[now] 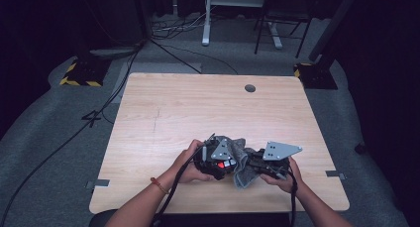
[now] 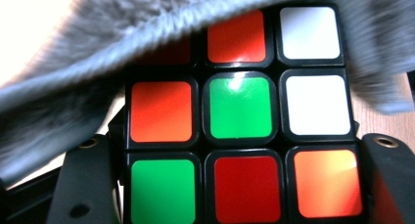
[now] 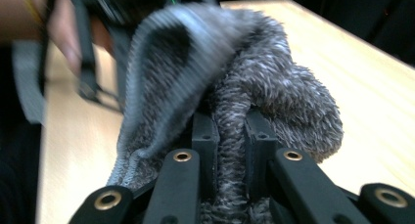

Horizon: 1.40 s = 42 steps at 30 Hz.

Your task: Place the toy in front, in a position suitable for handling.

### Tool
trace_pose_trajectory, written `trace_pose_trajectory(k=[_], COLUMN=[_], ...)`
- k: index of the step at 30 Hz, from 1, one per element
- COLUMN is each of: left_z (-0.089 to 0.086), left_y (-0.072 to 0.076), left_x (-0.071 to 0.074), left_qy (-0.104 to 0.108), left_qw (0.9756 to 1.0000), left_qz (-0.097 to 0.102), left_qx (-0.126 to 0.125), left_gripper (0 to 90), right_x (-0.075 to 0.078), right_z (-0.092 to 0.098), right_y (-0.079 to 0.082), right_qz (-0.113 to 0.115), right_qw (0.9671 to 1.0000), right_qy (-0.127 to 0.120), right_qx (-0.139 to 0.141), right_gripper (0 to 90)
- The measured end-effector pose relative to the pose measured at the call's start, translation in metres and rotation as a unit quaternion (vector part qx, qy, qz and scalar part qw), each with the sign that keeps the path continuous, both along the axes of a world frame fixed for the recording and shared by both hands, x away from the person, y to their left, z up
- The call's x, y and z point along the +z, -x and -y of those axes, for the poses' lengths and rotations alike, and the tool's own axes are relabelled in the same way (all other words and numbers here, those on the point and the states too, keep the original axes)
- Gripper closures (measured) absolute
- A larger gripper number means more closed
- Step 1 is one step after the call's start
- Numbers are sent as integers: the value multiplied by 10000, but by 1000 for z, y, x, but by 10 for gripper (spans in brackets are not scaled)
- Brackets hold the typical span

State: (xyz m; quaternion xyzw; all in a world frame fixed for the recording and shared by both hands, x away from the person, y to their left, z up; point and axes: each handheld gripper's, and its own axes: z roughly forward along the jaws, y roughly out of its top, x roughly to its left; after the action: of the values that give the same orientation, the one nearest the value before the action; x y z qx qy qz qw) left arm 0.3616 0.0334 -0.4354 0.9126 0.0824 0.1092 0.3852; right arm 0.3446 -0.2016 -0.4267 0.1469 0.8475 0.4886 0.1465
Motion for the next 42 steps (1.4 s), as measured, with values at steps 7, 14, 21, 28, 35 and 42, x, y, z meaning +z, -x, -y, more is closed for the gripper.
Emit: trace_pose_trajectory(k=[7, 14, 21, 28, 35, 42], left_z=[-3, 5, -3, -12, -6, -3], left_y=[1, 4, 5, 3, 3, 4], left_x=[2, -3, 9, 15, 7, 4], left_qy=[2, -192, 198, 433, 187, 105], left_qw=[10000, 9998, 9998, 9990, 9998, 9999], left_qz=[17, 42, 74, 68, 57, 38], left_qx=[94, 26, 41, 49, 28, -14], left_gripper=[334, 334, 335, 335, 335, 334], right_x=[-6, 8, -3, -8, 3, 8], right_z=[4, 0, 2, 3, 2, -1], right_y=[-1, 7, -3, -4, 3, 6], right_qz=[-146, 39, -62, -167, -43, 90], right_qw=[9999, 9992, 9999, 9998, 9998, 9997], right_qy=[15, -334, 43, 112, -180, -185], right_qx=[3, 209, -113, -90, 80, 108], right_gripper=[794, 794, 794, 793, 794, 793])
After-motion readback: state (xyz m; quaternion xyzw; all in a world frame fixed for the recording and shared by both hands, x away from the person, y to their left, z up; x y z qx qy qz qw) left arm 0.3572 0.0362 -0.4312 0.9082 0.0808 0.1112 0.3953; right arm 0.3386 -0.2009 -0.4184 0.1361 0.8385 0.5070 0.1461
